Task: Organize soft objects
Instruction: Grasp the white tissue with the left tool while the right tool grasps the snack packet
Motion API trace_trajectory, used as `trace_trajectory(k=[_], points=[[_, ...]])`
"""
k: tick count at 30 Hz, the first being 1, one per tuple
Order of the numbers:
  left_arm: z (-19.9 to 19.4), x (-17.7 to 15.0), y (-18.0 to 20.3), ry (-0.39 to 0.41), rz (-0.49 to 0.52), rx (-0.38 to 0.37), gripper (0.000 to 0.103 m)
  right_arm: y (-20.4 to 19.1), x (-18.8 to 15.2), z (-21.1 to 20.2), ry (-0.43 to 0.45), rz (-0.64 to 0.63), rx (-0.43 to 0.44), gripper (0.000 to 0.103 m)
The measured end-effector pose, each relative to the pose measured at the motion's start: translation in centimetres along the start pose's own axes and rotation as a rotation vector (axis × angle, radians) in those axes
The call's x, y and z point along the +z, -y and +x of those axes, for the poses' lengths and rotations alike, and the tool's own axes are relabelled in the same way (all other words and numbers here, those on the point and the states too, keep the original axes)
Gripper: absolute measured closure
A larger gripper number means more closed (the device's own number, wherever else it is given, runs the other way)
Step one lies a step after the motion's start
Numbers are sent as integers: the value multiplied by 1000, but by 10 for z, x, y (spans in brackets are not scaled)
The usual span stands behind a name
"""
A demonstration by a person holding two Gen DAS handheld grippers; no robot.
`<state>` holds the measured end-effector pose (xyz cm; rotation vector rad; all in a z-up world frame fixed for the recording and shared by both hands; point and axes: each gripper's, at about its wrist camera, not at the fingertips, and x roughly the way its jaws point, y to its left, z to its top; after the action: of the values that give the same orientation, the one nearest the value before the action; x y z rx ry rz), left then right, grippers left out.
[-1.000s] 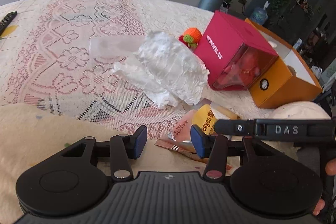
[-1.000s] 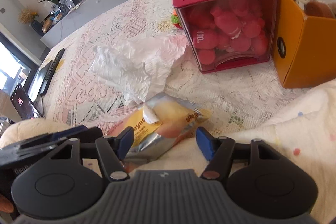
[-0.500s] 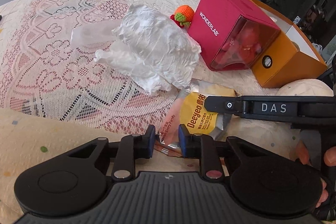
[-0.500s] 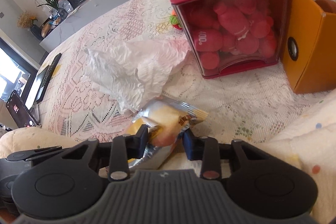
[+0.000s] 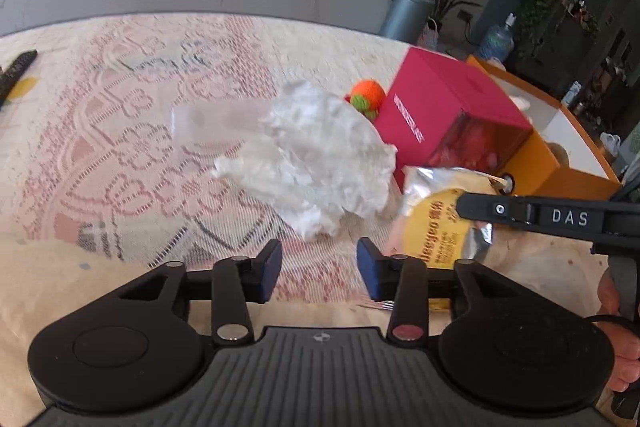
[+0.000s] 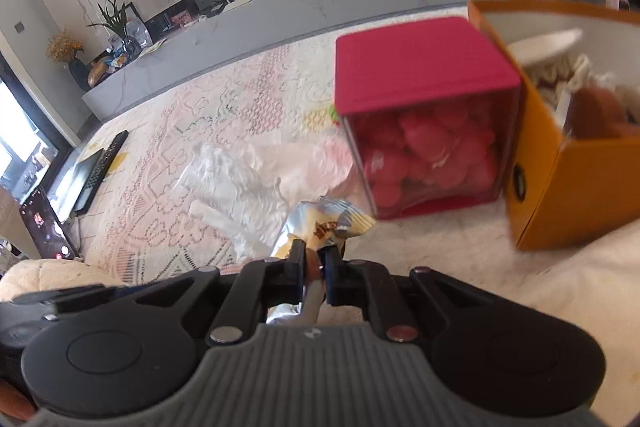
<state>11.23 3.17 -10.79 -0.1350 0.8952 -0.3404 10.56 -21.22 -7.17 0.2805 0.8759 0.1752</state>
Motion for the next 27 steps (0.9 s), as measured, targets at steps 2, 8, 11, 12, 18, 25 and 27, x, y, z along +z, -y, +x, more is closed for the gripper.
trace_trajectory(k=[2,8,11,12,18,25,27], points=[[-1,7,-3,15,-19,10,45,0,6,0,9,-22,-4,95],[10,29,-15,40,-168,2,23,-19,16,10,15,-120,42,96],[24,30,-22,7,-234,-4,21,-26,17,27,-12,-142,17,96],[29,31,-24,-5,-251,-1,20,-26,16,32,-14,-143,6,96],[57,31,-31,-29,-308,-1,18,-20,19,41,-21,-117,-18,96],[81,36,-30,-63,-310,6,15,-31,21,47,-17,-136,-10,96],[85,34,-34,-78,-331,13,16,-28,21,51,-20,-124,-10,96]])
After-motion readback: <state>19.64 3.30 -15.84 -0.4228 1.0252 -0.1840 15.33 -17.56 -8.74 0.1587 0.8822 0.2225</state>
